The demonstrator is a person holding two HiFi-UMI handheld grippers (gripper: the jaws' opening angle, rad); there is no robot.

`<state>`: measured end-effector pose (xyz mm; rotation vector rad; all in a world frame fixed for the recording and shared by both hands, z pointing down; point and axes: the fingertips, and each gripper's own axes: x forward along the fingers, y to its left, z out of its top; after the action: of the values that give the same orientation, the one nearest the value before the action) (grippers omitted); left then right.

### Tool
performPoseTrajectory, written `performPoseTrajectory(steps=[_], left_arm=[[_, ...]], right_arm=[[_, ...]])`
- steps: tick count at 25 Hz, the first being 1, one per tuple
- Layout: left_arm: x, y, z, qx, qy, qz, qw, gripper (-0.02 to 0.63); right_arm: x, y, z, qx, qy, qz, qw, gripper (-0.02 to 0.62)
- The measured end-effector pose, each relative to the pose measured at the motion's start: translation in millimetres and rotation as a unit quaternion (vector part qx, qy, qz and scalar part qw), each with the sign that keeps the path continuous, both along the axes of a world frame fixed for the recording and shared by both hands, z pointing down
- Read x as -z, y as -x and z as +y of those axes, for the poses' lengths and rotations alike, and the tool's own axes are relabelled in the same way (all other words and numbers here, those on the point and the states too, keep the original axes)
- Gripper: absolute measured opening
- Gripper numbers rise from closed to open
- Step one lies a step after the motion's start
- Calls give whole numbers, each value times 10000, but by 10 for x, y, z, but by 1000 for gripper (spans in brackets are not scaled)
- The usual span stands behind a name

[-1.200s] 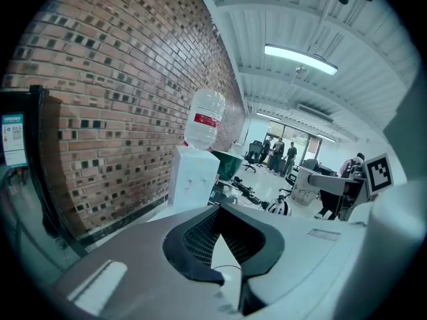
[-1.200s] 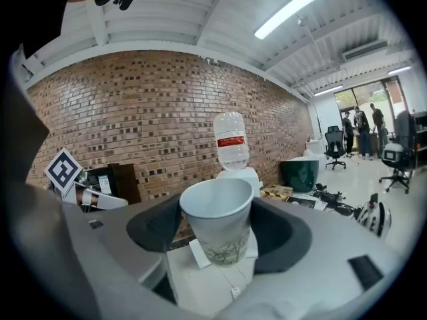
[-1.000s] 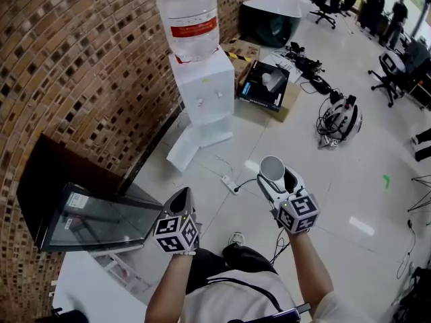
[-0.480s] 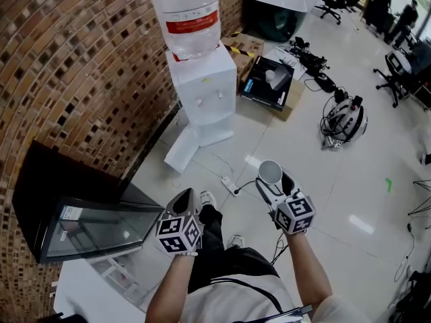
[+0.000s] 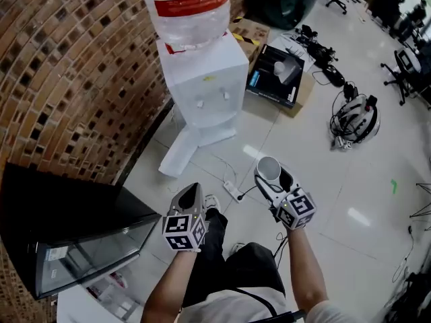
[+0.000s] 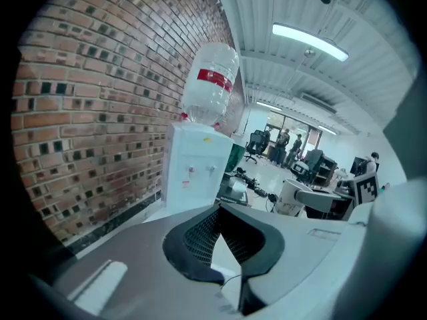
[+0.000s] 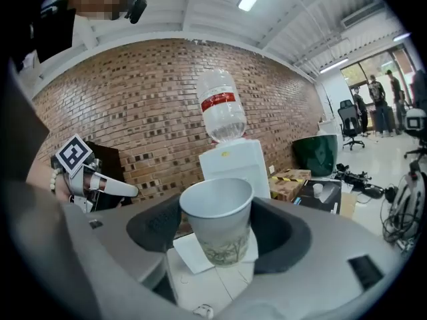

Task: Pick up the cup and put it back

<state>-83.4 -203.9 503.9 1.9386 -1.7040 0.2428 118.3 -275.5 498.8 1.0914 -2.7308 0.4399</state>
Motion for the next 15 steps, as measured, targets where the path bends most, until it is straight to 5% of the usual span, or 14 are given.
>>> performPoseTrajectory(steps=[7,15], left_arm=[[-1441,251,-754,-278,358,-55,9990,0],[-2828,653,-1397,-596,205,-171,9979,0]], right_arm=[[-1304,421,-707,81,-37,44,10000,333],[-2902,910,-1412,351,-170,140,9991,333]])
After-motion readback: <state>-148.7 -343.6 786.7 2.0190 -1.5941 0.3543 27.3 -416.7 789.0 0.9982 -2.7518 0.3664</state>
